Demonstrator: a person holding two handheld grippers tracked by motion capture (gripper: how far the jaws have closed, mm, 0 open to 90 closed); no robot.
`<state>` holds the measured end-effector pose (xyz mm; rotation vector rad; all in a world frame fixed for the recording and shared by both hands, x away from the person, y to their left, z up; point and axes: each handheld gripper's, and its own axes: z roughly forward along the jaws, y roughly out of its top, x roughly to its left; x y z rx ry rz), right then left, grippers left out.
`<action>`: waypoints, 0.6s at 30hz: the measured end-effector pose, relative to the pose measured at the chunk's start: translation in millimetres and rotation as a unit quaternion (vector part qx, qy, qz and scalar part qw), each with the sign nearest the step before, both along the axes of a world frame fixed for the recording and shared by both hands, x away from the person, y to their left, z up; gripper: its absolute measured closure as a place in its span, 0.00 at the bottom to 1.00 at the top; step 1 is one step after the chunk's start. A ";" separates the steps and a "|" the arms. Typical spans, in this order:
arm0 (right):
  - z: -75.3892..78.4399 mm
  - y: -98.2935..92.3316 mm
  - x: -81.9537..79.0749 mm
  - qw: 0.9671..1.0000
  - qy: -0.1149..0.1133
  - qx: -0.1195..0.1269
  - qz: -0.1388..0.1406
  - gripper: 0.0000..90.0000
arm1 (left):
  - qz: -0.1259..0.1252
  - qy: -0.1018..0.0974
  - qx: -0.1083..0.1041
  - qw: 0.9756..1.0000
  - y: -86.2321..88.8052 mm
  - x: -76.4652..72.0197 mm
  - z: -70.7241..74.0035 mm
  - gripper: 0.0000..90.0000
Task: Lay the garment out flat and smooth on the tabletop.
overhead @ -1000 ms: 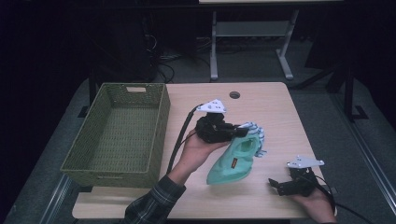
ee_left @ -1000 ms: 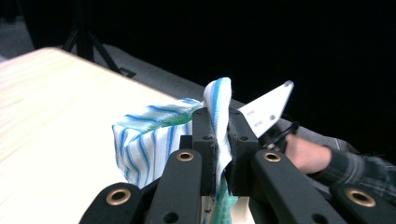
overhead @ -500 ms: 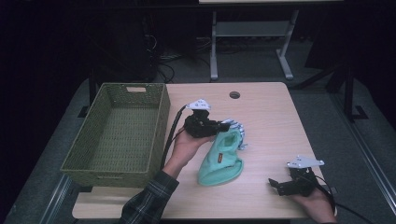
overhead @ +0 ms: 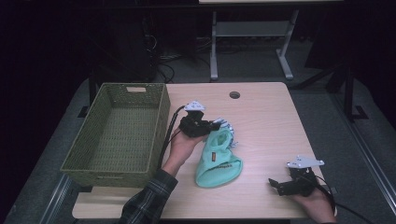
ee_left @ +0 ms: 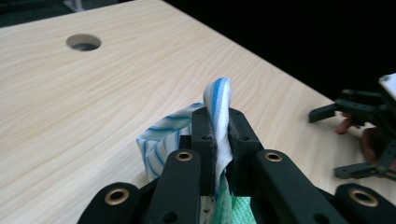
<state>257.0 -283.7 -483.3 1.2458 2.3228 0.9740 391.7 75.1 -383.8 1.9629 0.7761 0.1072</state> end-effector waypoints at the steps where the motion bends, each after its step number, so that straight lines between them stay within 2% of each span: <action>1: 0.0 0.0 0.0 1.000 0.000 0.000 0.000 0.01 | 0.005 0.000 0.005 1.000 0.2 0.8 -1.9 0.92; 11: 0.1 0.0 0.0 1.000 -0.001 0.000 0.001 0.01 | 0.036 0.015 0.041 0.998 2.1 8.7 -26.7 0.92; 13: 0.0 0.0 0.0 1.000 -0.001 0.000 0.001 0.01 | 0.038 0.019 0.045 0.998 1.3 9.5 -31.2 0.92; 16: 0.1 0.0 -0.1 1.000 -0.001 0.000 0.004 0.02 | 0.039 0.020 0.062 0.997 0.4 10.7 -37.8 0.91; 18: 0.4 -0.5 -0.7 1.000 -0.003 0.002 0.009 0.05 | 0.041 0.025 0.066 0.997 0.0 11.5 -42.8 0.91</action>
